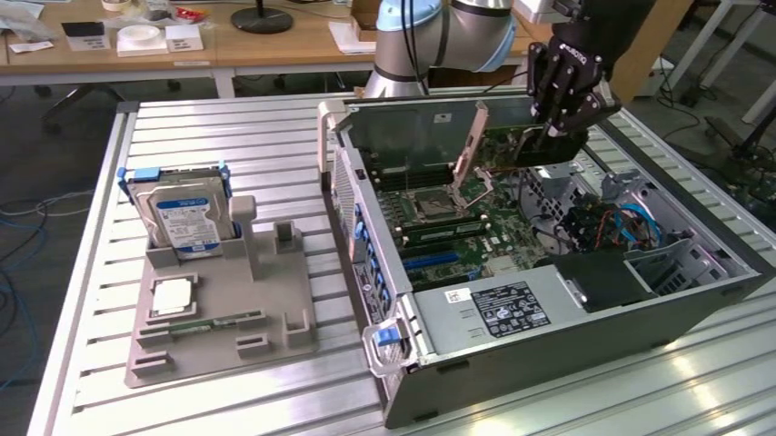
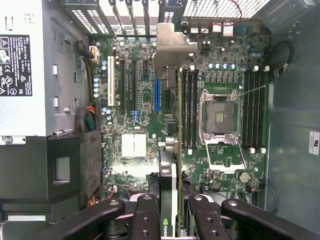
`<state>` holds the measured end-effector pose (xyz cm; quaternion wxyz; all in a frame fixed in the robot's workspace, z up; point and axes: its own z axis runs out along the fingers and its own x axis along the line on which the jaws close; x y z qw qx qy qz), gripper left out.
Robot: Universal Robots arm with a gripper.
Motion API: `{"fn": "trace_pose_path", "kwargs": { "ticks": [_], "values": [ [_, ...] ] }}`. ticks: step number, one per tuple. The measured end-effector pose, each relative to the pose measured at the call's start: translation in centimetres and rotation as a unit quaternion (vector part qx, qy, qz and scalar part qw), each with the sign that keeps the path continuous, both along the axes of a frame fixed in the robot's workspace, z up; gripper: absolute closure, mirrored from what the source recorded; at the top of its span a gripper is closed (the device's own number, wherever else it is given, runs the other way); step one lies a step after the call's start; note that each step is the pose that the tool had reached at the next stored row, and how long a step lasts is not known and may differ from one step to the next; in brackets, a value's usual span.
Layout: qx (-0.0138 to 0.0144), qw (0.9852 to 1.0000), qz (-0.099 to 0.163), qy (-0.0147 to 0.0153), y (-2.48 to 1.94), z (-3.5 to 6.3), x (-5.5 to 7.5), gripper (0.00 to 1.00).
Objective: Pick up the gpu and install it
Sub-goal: 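Insert the gpu into the slot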
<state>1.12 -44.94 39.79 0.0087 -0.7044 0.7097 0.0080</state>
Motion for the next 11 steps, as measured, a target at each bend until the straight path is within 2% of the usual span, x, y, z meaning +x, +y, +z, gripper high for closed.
{"fn": "trace_pose_path", "kwargs": {
  "ticks": [6,11],
  "values": [
    [0.0001,1.0,0.0,-0.0001,0.05,-0.02,-0.2,0.73],
    [0.0,1.0,0.0,-0.0002,0.08,-0.11,-1.1,0.73]
  ]
}}
